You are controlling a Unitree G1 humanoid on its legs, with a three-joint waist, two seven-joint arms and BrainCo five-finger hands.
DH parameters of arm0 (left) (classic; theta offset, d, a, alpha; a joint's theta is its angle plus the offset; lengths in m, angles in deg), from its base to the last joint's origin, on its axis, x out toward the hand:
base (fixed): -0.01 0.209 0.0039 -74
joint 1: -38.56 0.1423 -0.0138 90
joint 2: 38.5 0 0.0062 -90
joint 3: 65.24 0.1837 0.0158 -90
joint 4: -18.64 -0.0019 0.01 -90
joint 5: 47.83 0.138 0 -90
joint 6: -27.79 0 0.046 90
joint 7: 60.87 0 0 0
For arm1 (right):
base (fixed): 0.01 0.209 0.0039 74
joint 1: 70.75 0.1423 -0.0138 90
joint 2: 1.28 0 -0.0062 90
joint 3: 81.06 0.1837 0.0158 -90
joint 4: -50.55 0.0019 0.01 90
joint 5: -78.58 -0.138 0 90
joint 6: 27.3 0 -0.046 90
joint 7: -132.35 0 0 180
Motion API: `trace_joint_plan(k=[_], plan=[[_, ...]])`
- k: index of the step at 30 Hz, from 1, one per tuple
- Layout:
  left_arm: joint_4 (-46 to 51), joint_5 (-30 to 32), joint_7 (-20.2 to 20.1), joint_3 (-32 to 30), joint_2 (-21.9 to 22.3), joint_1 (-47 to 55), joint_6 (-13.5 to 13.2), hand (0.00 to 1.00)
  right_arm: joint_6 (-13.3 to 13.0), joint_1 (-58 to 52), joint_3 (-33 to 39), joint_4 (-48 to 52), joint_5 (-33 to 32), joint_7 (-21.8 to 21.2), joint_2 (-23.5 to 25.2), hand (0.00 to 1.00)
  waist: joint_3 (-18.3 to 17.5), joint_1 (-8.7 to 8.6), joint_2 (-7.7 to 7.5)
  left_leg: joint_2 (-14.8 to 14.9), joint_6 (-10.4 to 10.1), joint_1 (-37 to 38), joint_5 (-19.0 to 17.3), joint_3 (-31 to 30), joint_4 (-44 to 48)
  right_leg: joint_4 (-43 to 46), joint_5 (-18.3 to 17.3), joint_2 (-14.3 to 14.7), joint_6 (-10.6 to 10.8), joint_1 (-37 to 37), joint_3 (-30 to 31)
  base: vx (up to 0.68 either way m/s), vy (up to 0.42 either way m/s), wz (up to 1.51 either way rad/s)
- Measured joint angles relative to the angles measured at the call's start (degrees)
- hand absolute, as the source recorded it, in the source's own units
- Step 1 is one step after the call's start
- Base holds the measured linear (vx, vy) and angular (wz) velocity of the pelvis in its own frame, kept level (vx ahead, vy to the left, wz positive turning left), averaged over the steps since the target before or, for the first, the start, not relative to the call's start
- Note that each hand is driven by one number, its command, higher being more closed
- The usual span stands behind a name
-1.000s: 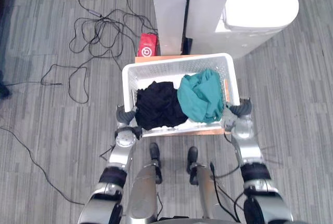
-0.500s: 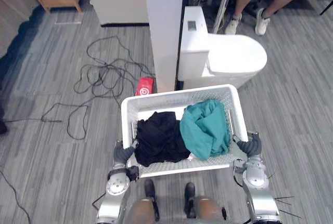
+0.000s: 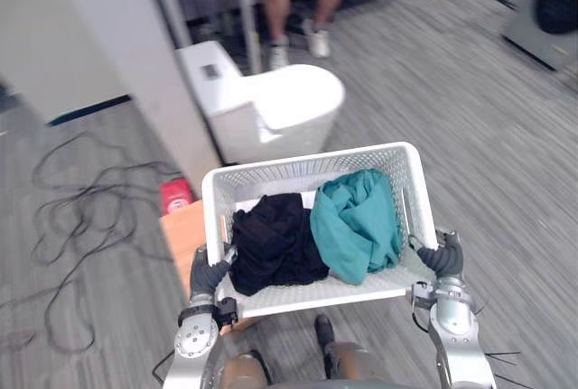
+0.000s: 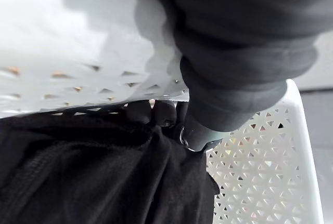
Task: Pick up the laundry basket with both hands and put the clothes into the washing machine.
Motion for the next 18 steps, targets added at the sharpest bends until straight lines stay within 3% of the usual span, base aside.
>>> trace_joint_plan(k=[1, 2, 3, 4, 5, 6, 7, 9, 10, 11, 12, 13, 14, 15, 16, 18], plan=[[-0.3, 0.0, 0.0, -0.1, -0.8, 0.0, 0.0, 1.00, -0.4, 1.7, 0.1, -3.1, -0.3, 0.0, 0.2, 1.00, -0.1, -0.79, -0.41, 0.8, -0.1, 1.2, -0.1, 4.0, -0.2, 0.8, -0.2, -3.5, -0.7, -0.8, -9.6, -0.06, 0.011, -2.00], [-0.9, 0.0, 0.0, -0.3, -0.9, 0.0, 0.3, 1.00, -0.7, 3.3, 0.0, -6.8, -0.6, -0.1, 0.1, 1.00, 0.0, -1.34, -0.35, 1.0, -0.3, 2.9, -0.7, 7.5, -0.1, 0.8, -0.6, -6.0, -3.6, -0.4, -18.5, -0.01, -0.038, -1.73], [-1.2, 0.0, 0.0, -0.5, -0.8, 0.0, 0.5, 1.00, -0.7, 4.2, 0.0, -8.7, -1.1, -0.1, 0.0, 1.00, 0.0, -1.50, -0.09, 1.6, -0.3, 3.8, -0.7, 9.6, -0.4, 0.8, -1.3, -6.6, -6.1, 0.0, -22.8, 0.02, -0.060, -1.87], [-1.8, 0.0, 0.0, -0.9, -0.8, -0.1, 0.6, 1.00, -0.7, 5.6, -0.1, -11.4, -1.6, -0.2, 0.1, 1.00, 0.1, -1.78, 0.32, 2.8, -0.3, 5.4, -0.7, 14.0, -1.2, 1.6, -2.3, -8.1, -8.2, 0.8, -30.9, 0.04, -0.141, -1.94], [-2.8, 0.0, 0.0, -1.1, -0.7, -0.7, 0.7, 1.00, -0.7, 6.3, 0.0, -12.5, -2.1, -0.2, 0.1, 1.00, 0.1, -2.05, -0.08, 3.0, -1.6, 7.1, -1.5, 18.1, -0.8, 4.6, -2.9, -10.6, -6.7, 0.1, -36.3, 0.05, -0.153, -1.94], [-3.4, 0.0, -0.1, -1.1, -0.7, -1.0, 0.7, 1.00, -0.7, 6.4, 0.0, -12.7, -2.1, -0.4, 0.0, 1.00, 0.2, -2.17, -0.19, 3.7, -2.5, 7.9, -2.1, 19.8, 0.6, 5.9, -2.3, -10.8, -5.7, -0.5, -36.2, 0.10, -0.195, -1.93], [-4.6, 0.0, -0.1, -1.2, -0.7, -1.4, 0.8, 1.00, -0.7, 6.4, 0.0, -12.9, -2.1, -0.6, 0.0, 1.00, 0.3, -2.38, -0.19, 5.2, -2.7, 9.2, -3.5, 19.5, 4.1, 8.0, -1.2, -9.5, -4.0, -2.1, -31.9, 0.16, -0.229, -2.02], [-5.6, 0.0, -0.1, -1.0, -0.1, -1.6, 0.8, 1.00, -0.7, 6.3, 0.0, -13.0, -2.1, -0.6, -0.8, 1.00, 0.8, -2.52, 0.66, 9.5, 2.4, 10.1, -4.8, 17.8, 14.4, 10.4, -1.9, -6.0, -3.6, -2.5, -26.4, 0.20, -0.212, -2.07], [-5.6, 0.0, -0.2, -0.6, 0.3, -1.6, 0.8, 1.00, -0.7, 6.4, 0.0, -12.9, -2.2, -0.5, -1.5, 1.00, 1.0, -2.41, 1.67, 13.2, 10.8, 8.2, -3.0, 14.2, 23.6, 10.8, -3.0, -2.9, -4.0, -2.0, -23.6, 0.29, -0.168, -2.02], [-5.9, -0.1, -0.2, 0.0, 0.6, -1.6, 0.8, 1.00, -0.7, 6.5, 0.0, -12.9, -2.2, -0.3, -2.3, 1.00, 1.7, -2.43, 2.78, 15.6, 17.2, 5.7, 2.8, 8.1, 31.4, 9.9, -4.3, -0.3, -4.0, -0.1, -21.5, 0.30, -0.127, -2.01], [-5.9, -0.4, -0.2, 0.2, 1.0, -1.4, 0.8, 1.00, -0.7, 6.6, -0.1, -12.9, -2.2, -0.2, -2.9, 1.00, 1.9, -2.30, 3.16, 15.4, 16.4, 4.8, 5.8, 4.1, 34.0, 9.2, -4.3, 0.9, -4.0, 1.1, -20.3, 0.26, -0.062, -1.78], [-5.9, -0.6, -0.1, 0.3, 1.4, -1.2, 0.8, 1.00, -0.7, 6.7, -0.3, -12.8, -2.2, 0.0, -3.8, 1.00, 2.0, -2.15, 3.57, 13.1, 10.7, 2.8, 4.3, -2.5, 36.6, 8.4, -4.3, 2.5, -4.1, 1.9, -17.8, 0.21, 0.050, -1.67], [-5.9, -0.7, -0.1, 0.3, 2.4, -1.4, 0.8, 1.00, -0.7, 7.1, -0.4, -12.6, -2.3, 0.4, -4.6, 1.00, 2.2, -2.14, 3.56, 8.3, 7.0, -1.1, 0.7, -8.7, 37.4, 7.2, -4.3, 3.8, -4.5, 2.5, -14.1, 0.27, 0.082, -1.84], [-6.0, -0.7, 0.0, 0.3, 2.8, -1.7, 0.8, 1.00, -0.6, 7.4, -0.3, -12.6, -2.7, 0.5, -5.0, 1.00, 2.5, -1.64, 3.25, 3.8, 6.4, -4.7, -2.3, -12.6, 35.8, 5.9, -3.9, 4.2, -5.1, 3.7, -11.0, 0.27, 0.098, -1.56], [-5.9, -0.7, 0.0, 0.3, 2.9, -1.5, 0.7, 1.00, -0.6, 7.4, -0.4, -12.6, -2.8, 0.5, -5.1, 1.00, 2.7, -1.03, 3.07, 1.9, 6.3, -6.0, -3.4, -13.5, 34.1, 5.5, -3.8, 4.3, -5.2, 4.4, -9.6, 0.28, 0.117, -1.49], [-5.8, -0.8, 0.0, 0.3, 3.5, -0.9, 0.7, 1.00, -0.6, 7.4, -0.9, -12.3, -2.7, 0.4, -6.2, 1.00, 4.2, 1.18, 4.00, -3.9, 4.0, -11.1, -3.9, -17.5, 22.7, 1.8, -3.8, 4.4, -5.3, 9.2, -6.2, 0.33, 0.173, -1.34]])
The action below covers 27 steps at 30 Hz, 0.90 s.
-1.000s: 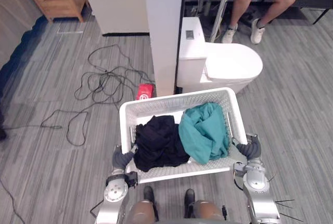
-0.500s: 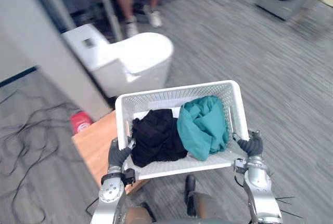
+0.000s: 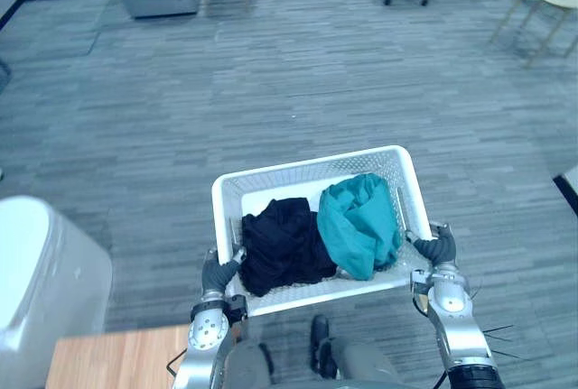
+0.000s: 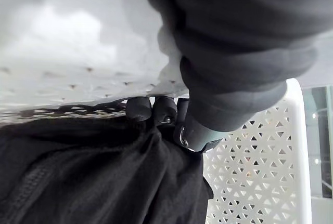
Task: Pick up the laundry basket with both hands and put the clothes into the washing machine.
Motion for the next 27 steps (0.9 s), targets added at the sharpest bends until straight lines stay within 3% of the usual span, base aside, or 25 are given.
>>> trace_joint_plan(k=[1, 2, 3, 4, 5, 6, 7, 8, 9, 10, 11, 12, 13, 14, 16, 18, 20, 21, 22, 23, 24, 25, 26, 27], plan=[[0.1, 0.0, 0.0, -0.1, 0.1, 0.3, 0.0, 1.00, 0.0, 0.0, -0.4, 0.1, 0.0, 0.0, -0.3, 1.00, 0.2, 0.30, 0.22, -0.9, -1.4, -1.2, 0.8, -1.1, -3.7, -1.1, 0.0, 0.0, 0.0, 1.0, 0.5, 0.35, 0.194, -1.04], [0.2, 0.0, 0.1, -0.1, 0.3, 0.7, 0.0, 1.00, 0.0, 0.0, -0.9, 0.3, 0.0, 0.0, -1.0, 1.00, 0.5, 0.91, 0.83, -1.6, -5.6, -3.0, 3.4, -1.6, -13.1, -4.0, 0.0, 0.1, 0.1, 3.3, 0.6, 0.26, 0.142, -0.84], [0.4, 0.0, 0.1, -0.3, 1.0, 1.2, 0.0, 1.00, 0.0, 0.0, -1.3, 0.7, 0.0, 0.0, -1.3, 1.00, 0.5, 1.31, 2.10, -1.3, -7.9, -3.8, 7.1, -0.1, -22.6, -7.1, 0.0, 0.8, 0.4, 5.8, 0.8, 0.38, 0.188, -0.79], [0.5, 0.0, 0.1, -0.5, 1.1, 1.5, 0.0, 1.00, 0.1, 0.0, -1.5, 0.7, 0.0, 0.0, -1.5, 1.00, 0.5, 1.63, 2.20, -1.2, -7.0, -3.5, 9.8, 0.6, -24.4, -8.4, 0.0, 1.0, 0.8, 7.0, 1.3, 0.34, 0.158, -0.76], [0.6, 0.1, 0.1, -1.0, 1.0, 1.9, 0.1, 1.00, 0.3, -0.2, -2.0, 0.7, 0.0, 0.1, -1.2, 1.00, 0.2, 2.71, 1.59, -1.3, -3.4, -2.4, 12.8, 1.8, -24.9, -9.9, -0.6, 0.7, 2.7, 9.0, 2.8, 0.47, 0.209, -0.50], [0.8, 0.1, 0.0, -1.3, 1.0, 1.9, 0.1, 1.00, 0.3, -0.2, -2.0, 0.7, 0.0, 0.0, -1.1, 1.00, 0.0, 2.64, 1.29, -1.4, -1.9, -2.5, 13.2, 2.3, -24.2, -9.9, -1.2, 0.3, 3.7, 9.3, 3.2, 0.40, 0.178, -0.33], [1.0, 0.1, -0.2, -1.5, 1.4, 1.6, 0.1, 1.00, 0.3, -0.3, -1.8, 1.0, 0.0, 0.0, -0.7, 1.00, -0.3, 2.54, 0.74, -1.8, 1.4, -3.1, 12.5, 2.9, -21.8, -7.5, -3.2, -0.8, 5.9, 9.0, 2.7, 0.60, 0.294, 0.02], [1.0, 0.1, -0.3, -1.5, 1.4, 1.7, 0.1, 1.00, 0.3, -0.8, -1.6, 1.0, 0.0, 0.1, -0.4, 1.00, -0.6, 2.62, -0.46, -2.9, 4.6, -2.5, 10.5, 4.0, -19.8, -1.1, -8.4, -3.1, 8.6, 7.6, 1.9, 0.52, 0.238, 0.11], [0.9, 0.1, -0.3, -1.4, 1.5, 2.0, 0.2, 1.00, 0.3, -1.4, -1.4, 1.0, 0.0, 0.1, -0.1, 1.00, -0.9, 2.60, -1.52, -4.0, 4.8, -1.2, 9.0, 4.1, -19.4, 4.7, -10.6, -4.4, 11.2, 6.1, 2.0, 0.68, 0.267, 0.32], [0.3, 0.1, -0.5, -0.7, 1.2, 2.1, 0.5, 1.00, 0.3, -2.1, -0.6, 0.8, 0.2, -0.3, 0.5, 1.00, -0.9, 1.92, -2.47, -6.7, 5.5, 0.8, 5.7, 3.3, -17.7, 21.1, -11.7, -7.6, 16.1, 0.9, 3.1, 0.64, 0.182, 0.65], [0.1, 0.2, -0.5, -0.1, 0.7, 2.4, 1.2, 1.00, 0.3, -3.0, -0.2, -0.2, 0.2, -0.5, 1.0, 1.00, -0.9, 0.71, -2.68, -9.3, 6.1, 4.2, 2.9, 1.8, -17.3, 37.4, -8.3, -10.9, 18.7, -4.0, 2.6, 0.64, 0.181, 0.75], [0.1, 0.3, -0.5, 0.1, 0.2, 2.6, 1.5, 1.00, 0.3, -3.4, 0.0, -0.8, 0.3, -0.7, 1.0, 1.00, -0.8, 0.24, -2.67, -10.0, 6.2, 6.4, 1.8, 1.4, -17.5, 42.8, -8.4, -12.5, 17.1, -5.5, 2.2, 0.69, 0.140, 0.69], [0.1, 0.4, -0.4, 0.2, -0.6, 3.3, 1.8, 1.00, 0.4, -3.3, 0.0, -2.4, 0.3, -1.2, 2.0, 1.00, -0.7, -0.60, -2.15, -10.9, 6.5, 11.2, 0.1, 0.5, -19.0, 47.8, -10.2, -14.3, 13.7, -7.4, 0.3, 0.71, 0.094, 0.40], [0.1, 0.4, -0.4, 0.2, -1.3, 3.5, 1.8, 1.00, 0.4, -3.4, -0.1, -2.7, 0.4, -1.3, 2.4, 1.00, -0.7, -0.59, -1.11, -10.9, 6.5, 15.6, -0.6, -0.9, -21.5, 47.4, -12.2, -14.8, 10.3, -9.6, -2.5, 0.72, 0.070, 0.29], [0.1, 0.3, -0.4, 0.2, -2.0, 2.9, 1.8, 1.00, 0.3, -3.1, -0.2, -2.5, 0.5, -1.4, 2.3, 1.00, -0.9, -1.02, 0.37, -10.2, 6.5, 20.7, -0.6, -4.0, -26.7, 41.2, -13.9, -13.5, 7.4, -14.7, -4.9, 0.77, -0.005, 0.35], [-1.1, 0.4, -0.5, 1.0, -2.6, 0.5, 1.8, 1.00, 0.3, -2.9, 0.5, -1.8, 0.2, -1.4, 2.1, 1.00, -0.2, -2.41, 2.07, -8.3, 6.2, 24.8, -0.6, -6.2, -30.0, 25.8, -10.9, -9.8, 9.7, -18.4, -3.8, 0.85, -0.093, 0.72], [-2.7, 0.5, -0.5, 2.1, -3.0, -1.8, 1.9, 1.00, 0.3, -3.2, 1.7, -1.6, 0.0, -1.2, 1.9, 1.00, -0.1, -4.26, 1.26, -7.7, 1.6, 30.3, -1.5, -7.3, -31.7, 0.7, 2.9, -8.4, 11.9, -18.4, -0.3, 0.69, -0.143, 0.84], [-3.0, 0.6, -0.5, 2.8, -3.0, -1.8, 1.9, 1.00, 0.3, -3.8, 1.9, -1.4, 0.0, -1.1, 1.3, 1.00, -0.4, -4.59, 0.77, -7.3, -1.3, 33.7, -3.1, -7.9, -31.6, -3.0, 14.0, -8.0, 10.1, -18.2, 1.8, 0.82, -0.200, 0.51], [-4.4, 1.1, -0.5, 3.0, -1.9, -2.4, 1.8, 1.00, 0.4, -3.6, 2.1, -1.5, 0.0, -1.1, 0.5, 1.00, -0.7, -4.61, 2.45, -5.5, -1.9, 34.9, -3.3, -8.5, -29.8, 2.4, 19.2, -7.4, 7.4, -19.0, 1.6, 0.80, -0.195, 0.36], [-5.5, 1.6, -0.5, 2.9, -0.8, -3.8, 2.2, 1.00, 0.9, -3.0, 2.7, -1.6, 0.1, -1.1, -0.2, 1.00, -0.7, -4.36, 3.71, -4.3, -4.5, 32.8, -1.7, -8.7, -24.3, 9.7, 14.0, -7.1, 6.3, -21.0, 0.7, 0.76, -0.183, 0.33], [-6.3, 1.7, -0.6, 3.0, 0.1, -4.8, 2.5, 1.00, 1.0, -3.3, 3.2, -1.6, 0.0, -1.1, -0.7, 1.00, -0.6, -4.45, 3.59, -3.4, -6.4, 29.0, 4.3, -8.5, -13.1, 16.2, 7.6, -7.8, 5.9, -20.7, -0.3, 0.57, -0.145, 0.32], [-6.3, 1.7, -0.6, 3.0, 0.6, -4.6, 2.5, 1.00, 1.0, -3.5, 3.2, -1.5, 0.0, -1.1, -0.7, 1.00, -0.6, -4.55, 3.66, -2.5, -6.5, 26.7, 9.6, -8.3, -6.7, 17.4, 5.0, -8.0, 5.7, -19.1, -1.0, 0.88, -0.218, 0.40], [-6.2, 1.7, -0.6, 2.9, 0.5, -3.4, 2.4, 1.00, 1.0, -4.2, 3.2, -1.0, 0.0, -1.1, -0.6, 1.00, -0.5, -4.14, 3.75, 0.9, -7.1, 21.2, 20.6, -7.6, 7.0, 17.2, 1.5, -7.6, 5.3, -14.5, -2.1, 0.74, -0.186, 0.34], [-5.7, 1.6, -0.7, 3.1, 0.5, -3.1, 2.3, 1.00, 1.1, -5.1, 3.2, 0.5, -0.3, -0.9, -0.5, 1.00, -0.1, -3.48, 4.08, 5.9, -4.3, 14.9, 17.9, -5.0, 21.6, 15.7, -0.8, -6.6, 4.8, -9.0, -3.8, 0.72, -0.176, 0.35]])
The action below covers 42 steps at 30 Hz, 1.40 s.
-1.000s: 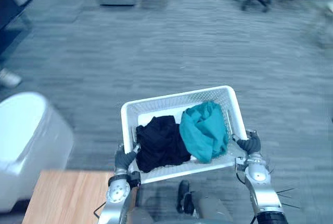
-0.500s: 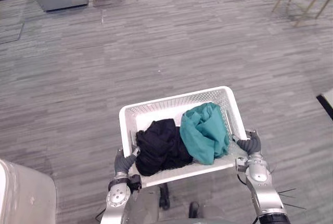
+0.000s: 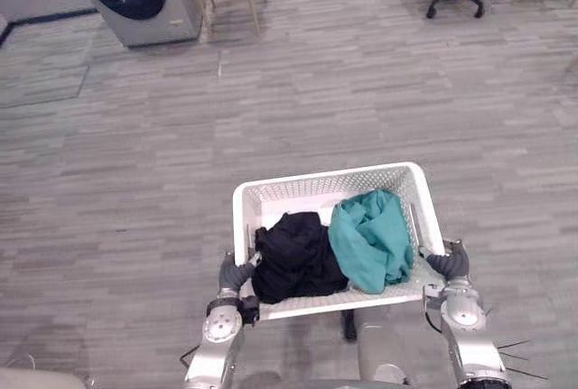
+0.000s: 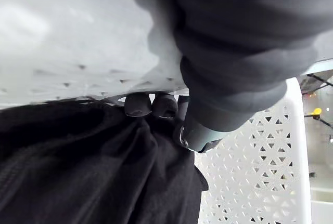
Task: Pick up the laundry basket with both hands and put the clothes into the washing machine.
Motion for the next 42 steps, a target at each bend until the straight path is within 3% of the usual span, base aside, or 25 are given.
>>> trace_joint_plan(k=[3, 6, 9, 10, 11, 12, 13, 14, 15, 17, 19, 21, 23, 24, 25, 26, 27, 28, 29, 31, 32, 34, 36, 39, 42], plan=[[1.6, -0.6, -0.4, 0.1, -0.5, 0.9, -0.6, 1.00, 0.0, -1.8, -0.3, 4.1, -0.2, 0.1, 0.1, 1.00, 1.1, 1.92, -1.23, 3.1, 4.8, -11.4, -7.8, 5.9, 8.3, -6.8, -3.8, 0.2, 0.3, 13.0, -0.7, 0.71, -0.122, 0.23], [3.3, -1.3, -1.0, 0.1, -0.7, 1.5, -1.2, 1.00, 0.0, -2.3, -0.2, 5.7, -1.0, 0.5, 0.0, 1.00, 1.4, 2.83, -1.71, 0.2, 4.4, -18.7, -11.7, 8.8, -6.3, -12.3, -6.0, -0.9, 1.6, 20.1, -1.7, 0.55, 0.056, 0.27], [4.2, -1.1, -1.2, -0.1, -0.6, 2.1, -1.1, 1.00, -0.1, -0.2, -0.3, 2.7, -1.8, 0.5, -0.2, 1.00, 1.5, 3.32, -1.46, -6.6, -2.4, -21.1, -6.5, 8.8, -41.3, -18.7, -8.1, -3.0, 4.8, 28.0, -2.2, 0.68, 0.184, 0.03], [4.7, -0.7, -1.2, -0.1, -0.6, 2.3, -0.9, 1.00, -0.2, 0.8, -0.4, 0.7, -1.8, 0.5, -0.5, 1.00, 1.5, 4.27, -1.65, -7.5, 0.4, -20.8, 1.4, 9.7, -44.6, -22.0, -8.2, -3.4, 6.0, 31.3, -1.2, 0.85, 0.291, -0.26], [5.1, 0.1, -1.1, -0.6, -0.6, 1.6, -0.1, 1.00, -0.1, 1.9, -0.3, -1.1, -1.8, 0.5, 0.3, 1.00, 1.0, 4.39, -3.24, -9.2, 7.6, -21.0, -1.7, 10.6, -40.6, -22.7, -7.5, -5.9, 7.8, 32.9, -0.1, 0.72, 0.250, -0.19], [5.9, 0.3, -1.1, -1.0, -0.2, 1.9, 0.5, 1.00, -0.1, 2.4, -0.3, -1.6, -1.8, 0.3, -0.1, 1.00, 0.9, 4.15, -3.08, -8.9, 11.8, -22.1, -3.8, 10.2, -37.0, -21.9, -6.4, -6.5, 9.5, 33.1, 0.9, 0.77, 0.327, -0.15], [6.3, 0.6, -1.1, -1.4, -0.1, 2.4, 0.8, 1.00, -0.1, 3.1, -0.3, -2.4, -1.7, -0.2, 0.7, 1.00, 1.1, 4.68, -3.40, -7.2, 13.4, -24.3, -8.3, 10.6, -26.7, -17.5, -5.4, -7.0, 11.0, 33.1, 4.4, 0.74, 0.375, -0.18], [6.2, 0.7, -1.1, -1.2, -0.6, 3.2, 0.8, 1.00, -0.1, 2.6, -0.2, -2.7, -1.2, -0.3, 1.5, 1.00, 0.6, 4.98, -4.54, -7.7, 11.4, -24.6, -11.5, 11.2, -21.6, -7.5, -5.7, -7.9, 12.1, 31.1, 6.9, 0.99, 0.511, -0.26], [6.4, 0.7, -1.1, -0.9, -0.8, 4.0, 0.6, 1.00, -0.3, 2.1, -0.4, -2.6, -0.9, -0.5, 1.6, 1.00, -0.1, 4.73, -5.16, -9.4, 11.5, -18.9, -19.1, 10.9, -26.4, 10.1, -3.1, -9.1, 18.3, 24.6, 10.0, 0.66, 0.348, -0.03], [5.7, 0.7, -1.1, -1.1, -2.3, 2.9, 1.1, 1.00, -0.3, 2.1, -0.3, -3.5, -0.5, -0.5, 2.8, 1.00, -0.4, 3.24, -7.47, -12.6, 11.6, -15.6, -21.6, 10.7, -26.3, 30.8, -2.4, -10.4, 18.2, 16.0, 13.0, 0.69, 0.217, 0.32], [5.4, 0.7, -1.1, -0.9, -2.6, 3.5, 1.8, 1.00, -0.2, 1.9, -0.4, -5.1, 0.0, -0.5, 3.3, 1.00, 0.3, 2.78, -6.99, -15.1, 12.2, -5.2, -23.7, 10.3, -31.7, 43.2, -5.0, -11.2, 12.3, 8.6, 10.1, 0.75, 0.129, 0.14], [5.2, 0.7, -1.0, -0.8, -2.8, 4.1, 1.8, 1.00, -0.2, 1.1, -0.6, -4.8, 0.4, -0.7, 3.3, 1.00, 0.2, 1.82, -4.47, -15.3, 12.1, 5.2, -23.7, 8.5, -40.4, 41.0, -9.3, -9.9, 6.7, 2.4, 3.3, 0.74, 0.082, 0.10], [5.2, 0.5, -1.1, -0.6, -3.4, 3.5, 1.4, 1.00, -0.3, 1.1, -0.6, -4.0, 0.4, -0.7, 3.3, 1.00, -0.3, 0.32, -3.73, -15.2, 11.5, 11.0, -23.7, 6.8, -45.6, 31.5, -11.0, -8.5, 4.6, -3.9, -1.3, 0.72, 0.042, 0.44], [4.7, 0.5, -1.0, -0.4, -3.4, 2.3, 1.4, 1.00, -0.4, 1.2, -0.4, -3.4, 0.3, -0.7, 2.9, 1.00, -0.1, -0.41, -3.12, -14.4, 8.8, 14.0, -24.3, 5.7, -48.1, 19.4, -10.1, -6.1, 4.6, -7.2, -2.7, 0.74, -0.014, 0.52], [4.4, 0.5, -1.1, -0.4, -3.5, 1.6, 1.4, 1.00, -0.4, 1.1, -0.3, -3.2, 0.3, -0.6, 2.8, 1.00, -0.1, -0.71, -3.00, -14.0, 7.7, 15.2, -24.7, 5.4, -48.8, 11.5, -7.9, -4.8, 5.1, -8.3, -2.8, 0.75, -0.073, 0.57], [3.8, 0.8, -1.1, -0.1, -4.0, 0.6, 1.4, 1.00, -0.4, 0.9, -0.2, -3.0, 0.3, -0.5, 2.9, 1.00, -0.1, -1.13, -4.20, -14.5, 6.2, 17.9, -24.9, 4.3, -49.8, -4.2, 1.7, -3.1, 4.8, -9.1, -2.3, 0.62, -0.089, 0.52], [3.1, 0.9, -1.1, 0.3, -4.0, 0.3, 1.4, 1.00, -0.3, 0.5, 0.0, -2.8, 0.3, -0.5, 2.8, 1.00, -0.4, -1.58, -4.31, -14.4, 5.5, 19.3, -25.1, 3.3, -50.6, -7.6, 8.3, -2.3, 4.1, -8.6, -1.6, 0.81, -0.126, 0.42], [1.1, 1.1, -1.0, 1.3, -3.1, -0.3, 1.4, 1.00, -0.1, 0.4, 0.5, -2.6, 0.3, -0.3, 1.6, 1.00, -1.0, -1.39, -0.89, -12.1, 3.9, 21.2, -24.7, 1.7, -51.0, -6.5, 12.3, 0.0, 0.1, -7.9, -2.2, 0.97, -0.132, 0.21], [0.7, 1.2, -1.1, 1.4, -1.9, -1.2, 1.7, 1.00, 0.4, 1.0, 1.5, -2.1, 0.3, -0.4, 1.1, 1.00, -0.6, -0.96, -0.98, -11.6, 0.0, 20.6, -20.4, 0.2, -47.0, -1.2, 8.0, -1.3, -0.6, -8.1, -0.6, 0.95, -0.138, 0.21], [-0.3, 1.8, -1.1, 1.8, 0.1, -1.7, 1.5, 1.00, 0.6, -0.8, 2.6, -2.1, -0.1, -0.3, 0.8, 1.00, 0.6, -3.40, -3.11, -13.4, 1.6, 20.0, -8.9, -1.7, -37.4, 11.9, 0.9, -5.0, -0.3, -8.9, -3.0, 0.72, -0.240, 0.66], [1.8, 2.2, -1.2, 1.9, -0.1, 1.5, 1.0, 1.00, 0.8, -3.0, 2.3, 0.7, -0.2, -0.3, 1.7, 1.00, -0.1, -3.30, -2.38, -9.1, 0.2, 15.3, 0.7, -0.2, -20.4, 3.1, -2.3, -1.9, -3.2, -1.1, -6.1, 0.55, -0.345, 0.48], [2.8, 2.2, -1.2, 1.8, 0.9, 2.0, 0.4, 1.00, 0.7, -3.3, 2.4, 2.8, -0.3, 0.0, 1.0, 1.00, -0.6, -1.51, 1.88, -0.9, 1.7, 5.7, -0.3, 1.5, -0.5, 1.6, -4.3, 2.9, -3.3, 2.6, -7.2, 0.60, -0.227, -0.27], [3.4, 2.1, -1.2, 1.7, -0.4, 1.3, 0.4, 1.00, 0.8, -3.0, 2.2, 2.9, -1.2, 0.0, 1.9, 1.00, 0.0, 0.30, 0.96, 2.7, 4.3, -3.2, -4.1, 3.1, 9.3, -1.9, -6.0, 4.4, -4.1, 8.8, -6.7, 0.63, -0.092, -0.22], [4.5, 1.4, -1.2, 1.8, -1.6, 2.1, 0.0, 1.00, 0.7, -4.1, 1.8, 5.3, -1.3, 0.0, 2.7, 1.00, 0.7, 1.92, -2.59, 2.0, 4.7, -12.3, -11.1, 7.4, 0.3, -11.1, -6.2, 4.0, -3.8, 19.2, -5.1, 0.59, -0.018, -0.04], [4.7, 1.0, -1.9, 1.8, -1.1, 2.0, 0.0, 1.00, 0.7, -3.8, 1.9, 5.0, -1.5, 0.4, 1.8, 1.00, 0.9, 2.46, -3.60, -5.0, 1.5, -15.0, -10.7, 6.7, -30.9, -17.6, -6.7, 2.1, -2.0, 26.2, -4.6, 0.57, 0.116, -0.04]])
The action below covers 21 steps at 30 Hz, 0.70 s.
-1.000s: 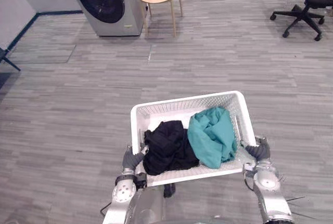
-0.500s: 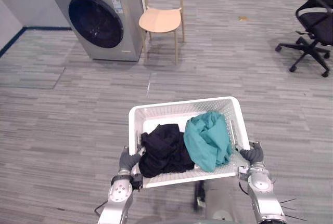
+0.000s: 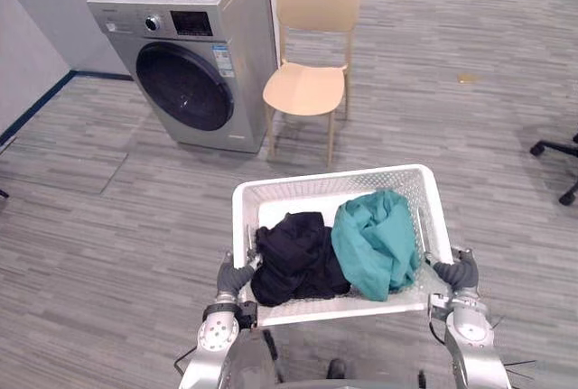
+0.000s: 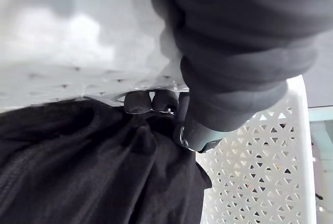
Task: Pick up the laundry basket with both hands and put the clothes into the washing machine.
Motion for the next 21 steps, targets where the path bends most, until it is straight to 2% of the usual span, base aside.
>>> trace_joint_plan(k=[1, 2, 3, 4, 5, 6, 7, 8, 9, 10, 11, 12, 13, 14, 15, 16, 17, 18, 19, 20, 21], plan=[[0.0, 0.0, -0.2, 0.0, 0.5, 0.2, 0.1, 1.00, 0.0, 0.4, 0.1, -1.0, -0.1, 0.0, -0.5, 1.00, -0.1, 0.38, 0.30, -2.0, -3.6, 0.3, 3.5, -1.2, -13.0, -2.3, -0.4, -0.3, 1.5, 2.3, 1.0, 0.54, 0.183, -0.29], [0.0, 0.1, -0.2, 0.0, 0.5, 0.2, 0.1, 1.00, 0.0, 0.6, 0.2, -1.6, -0.2, 0.0, -0.6, 1.00, -0.3, 0.53, 0.67, -2.7, -3.2, 0.5, 7.4, -1.5, -16.7, -3.2, -0.9, -0.4, 3.2, 3.4, 1.9, 0.57, 0.232, -0.51], [-0.1, 0.1, -0.2, -0.1, 0.2, 0.5, 0.4, 1.00, 0.0, 1.6, 0.1, -3.5, -0.1, 0.0, -0.3, 1.00, -0.4, 0.74, 0.01, -4.1, 1.8, 2.0, 12.0, -0.9, -16.7, -4.1, -1.7, -1.5, 5.2, 5.6, 3.9, 0.59, 0.232, -0.31], [0.0, 0.2, -0.2, -0.2, -0.1, 0.3, 0.8, 1.00, 0.1, 1.8, 0.2, -4.7, -0.1, 0.0, 0.3, 1.00, -1.1, 0.19, -0.85, -5.0, 3.5, 1.5, 9.6, -0.2, -13.4, -3.5, -1.6, -3.7, 6.5, 6.0, 4.9, 0.60, 0.248, -0.18], [0.1, 0.2, -0.2, -0.1, 0.1, 0.1, 0.9, 1.00, 0.1, 1.8, 0.5, -5.0, -0.2, 0.0, 0.1, 1.00, -1.2, 0.00, -0.55, -4.9, 4.2, 0.5, 7.3, -0.1, -10.3, -2.3, -1.6, -4.1, 7.4, 5.9, 6.0, 0.70, 0.309, -0.15], [-0.2, 0.9, -0.2, -0.1, 0.3, 0.1, 1.3, 1.00, 0.1, 1.9, 0.5, -5.4, -0.1, -0.1, 0.0, 1.00, -1.4, 0.47, -0.73, -4.9, 5.5, 0.4, 2.9, 1.6, -4.6, 5.6, -3.6, -6.1, 10.7, 3.9, 8.7, 0.56, 0.278, -0.30], [-0.2, 1.0, -0.2, -0.1, 0.3, 0.2, 1.3, 1.00, 0.1, 1.9, 0.5, -5.5, 0.0, -0.2, 0.0, 1.00, -1.4, 0.60, -0.74, -4.9, 5.6, 0.8, 1.9, 2.1, -3.8, 8.8, -4.2, -6.6, 11.7, 2.8, 9.2, 0.65, 0.321, -0.52], [-0.3, 1.1, -0.2, -0.1, 0.1, 0.7, 1.3, 1.00, 0.1, 2.4, 0.4, -6.5, 0.3, -0.7, 0.1, 1.00, -1.5, 0.48, -1.06, -6.1, 5.9, 4.0, -2.4, 3.3, -2.8, 26.0, -3.4, -9.0, 14.7, -3.2, 11.3, 0.52, 0.216, -0.25], [-0.6, 1.1, -0.2, -0.1, -0.6, 0.5, 1.5, 1.00, 0.1, 2.8, 0.4, -8.1, 0.4, -0.7, 0.8, 1.00, -1.4, -0.09, -1.83, -7.7, 6.6, 7.4, -4.2, 3.4, -3.1, 40.9, 0.2, -11.5, 18.1, -9.0, 12.6, 0.42, 0.166, -0.09], [-0.9, 1.1, -0.2, -0.1, -1.0, 0.4, 1.5, 1.00, 0.1, 3.0, 0.3, -9.0, 0.4, -0.7, 1.0, 1.00, -1.4, -0.77, -2.00, -8.3, 7.1, 9.2, -4.5, 3.4, -3.2, 46.8, 0.1, -12.5, 16.7, -10.8, 12.0, 0.52, 0.109, 0.14], [-1.2, 1.1, -0.1, -0.2, -1.2, 1.0, 2.1, 1.00, 0.1, 3.2, -0.3, -10.3, 0.6, -0.7, 1.0, 1.00, -1.5, -1.38, -1.82, -8.9, 7.7, 13.6, -4.9, 3.5, -5.2, 53.4, -1.4, -13.7, 13.2, -13.8, 9.9, 0.40, 0.061, 0.09], [-1.2, 1.1, -0.1, -0.2, -1.3, 1.2, 2.4, 1.00, 0.1, 3.2, -0.5, -10.7, 0.8, -0.7, 1.0, 1.00, -1.6, -1.48, -1.44, -8.8, 7.7, 15.8, -5.0, 3.4, -6.7, 54.2, -2.2, -13.8, 11.7, -15.3, 8.7, 0.51, 0.072, -0.01], [-1.2, 1.1, 0.0, -0.2, -1.8, 1.3, 2.4, 1.00, 0.1, 3.3, -0.9, -10.8, 1.0, -0.7, 1.1, 1.00, -2.1, -1.43, -0.80, -8.6, 7.7, 19.4, -5.0, 3.3, -10.1, 53.0, -3.6, -13.4, 9.6, -18.5, 5.7, 0.49, 0.033, -0.03], [-1.1, 1.1, 0.0, -0.2, -2.5, 0.7, 2.3, 1.00, 0.0, 3.8, -1.1, -10.7, 1.3, -0.7, 1.2, 1.00, -2.1, -1.49, -0.90, -8.6, 7.7, 22.3, -5.0, 3.1, -12.9, 49.8, -4.5, -13.0, 8.3, -22.0, 3.7, 0.49, 0.013, -0.01], [-1.2, 1.0, 0.0, -0.2, -2.9, 0.5, 2.3, 1.00, 0.0, 4.1, -1.2, -10.7, 1.3, -0.7, 1.1, 1.00, -2.1, -1.61, -0.98, -8.6, 7.7, 23.6, -4.9, 2.9, -14.0, 47.3, -4.8, -12.3, 7.8, -23.8, 3.3, 0.57, -0.017, 0.10], [-1.2, 1.0, 0.0, -0.1, -3.4, 0.4, 2.3, 1.00, 0.0, 4.4, -1.4, -10.7, 1.3, -0.8, 1.1, 1.00, -2.1, -2.43, -0.94, -8.5, 7.6, 25.7, -4.9, 2.4, -15.8, 39.9, -4.8, -10.7, 7.5, -26.7, 2.4, 0.47, -0.059, 0.22], [-1.2, 1.0, 0.0, 0.0, -3.3, 0.3, 2.3, 1.00, 0.0, 4.3, -1.4, -10.7, 1.3, -0.7, 1.0, 1.00, -2.1, -3.04, -0.84, -8.0, 5.6, 27.8, -5.0, 2.1, -17.3, 28.4, -3.0, -8.6, 7.6, -28.3, 2.3, 0.47, -0.072, 0.26], [-1.3, 1.1, -0.1, 0.0, -3.3, 0.2, 2.3, 1.00, 0.0, 4.3, -1.3, -10.7, 1.3, -0.7, 1.0, 1.00, -2.1, -3.15, -0.91, -7.9, 4.6, 29.1, -5.5, 2.1, -18.1, 22.2, -0.5, -7.6, 7.2, -28.9, 2.4, 0.50, -0.104, 0.25], [-1.7, 1.1, -0.1, 0.1, -3.3, 0.0, 2.3, 1.00, 0.1, 4.2, -1.3, -10.7, 1.3, -0.7, 0.9, 1.00, -2.1, -3.25, -1.28, -7.9, 2.3, 31.8, -6.9, 1.7, -19.4, 11.7, 8.4, -6.0, 6.1, -29.4, 3.1, 0.69, -0.158, 0.29], [-3.4, 1.2, -0.1, 0.4, -3.0, -0.4, 2.3, 1.00, 0.1, 3.7, -1.2, -10.7, 1.3, -0.7, 0.2, 1.00, -2.4, -3.95, -0.64, -7.2, 1.4, 34.3, -7.4, 0.3, -20.6, 8.2, 17.3, -4.5, 2.1, -27.6, 4.1, 0.71, -0.154, 0.09], [-4.5, 1.2, -0.1, 0.5, -2.4, -0.8, 2.4, 1.00, 0.3, 4.0, -1.2, -10.8, 1.4, -0.8, -0.3, 1.00, -3.1, -3.35, 1.10, -6.1, 0.3, 34.6, -6.8, 0.3, -21.4, 9.0, 17.3, -3.3, 1.6, -27.4, 3.9, 0.72, -0.148, 0.04]])
